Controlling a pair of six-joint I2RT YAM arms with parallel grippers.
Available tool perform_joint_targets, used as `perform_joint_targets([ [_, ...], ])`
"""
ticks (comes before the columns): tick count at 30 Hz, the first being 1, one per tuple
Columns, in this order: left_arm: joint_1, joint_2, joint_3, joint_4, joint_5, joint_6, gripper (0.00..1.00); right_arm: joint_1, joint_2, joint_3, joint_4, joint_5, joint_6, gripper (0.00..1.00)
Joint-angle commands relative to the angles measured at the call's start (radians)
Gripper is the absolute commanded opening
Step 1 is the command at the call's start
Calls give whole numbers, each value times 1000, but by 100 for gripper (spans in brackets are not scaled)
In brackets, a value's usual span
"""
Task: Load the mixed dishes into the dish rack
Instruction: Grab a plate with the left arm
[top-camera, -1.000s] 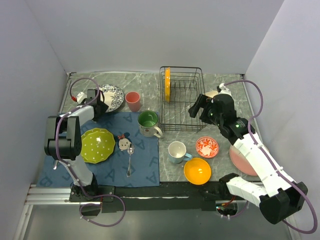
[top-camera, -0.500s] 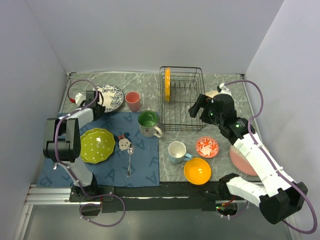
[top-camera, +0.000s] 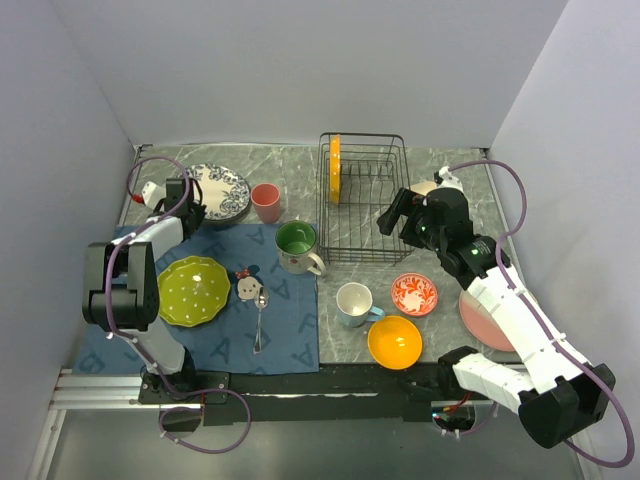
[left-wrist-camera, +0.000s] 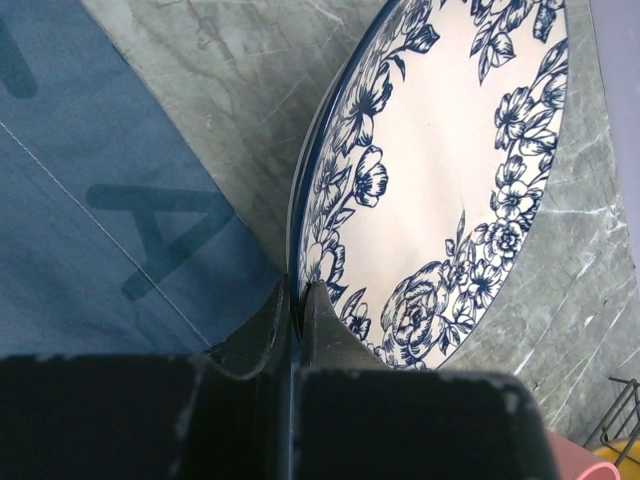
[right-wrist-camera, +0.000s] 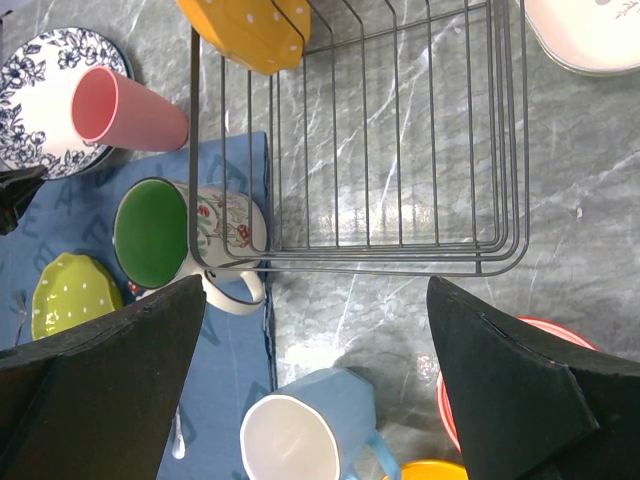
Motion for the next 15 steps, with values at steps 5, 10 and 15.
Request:
perform_joint_targets([
  [5,-13,-64,16,-143,-43,64,1,-8,-4,5,48,2,7,99],
  [10,-13,-60,0,-138,-47,61,1,-8,-5,-1,48,1,8,98],
  [15,-13,-63,2,-143,-55,59,1,-8,-12,-6,45,10,8,98],
])
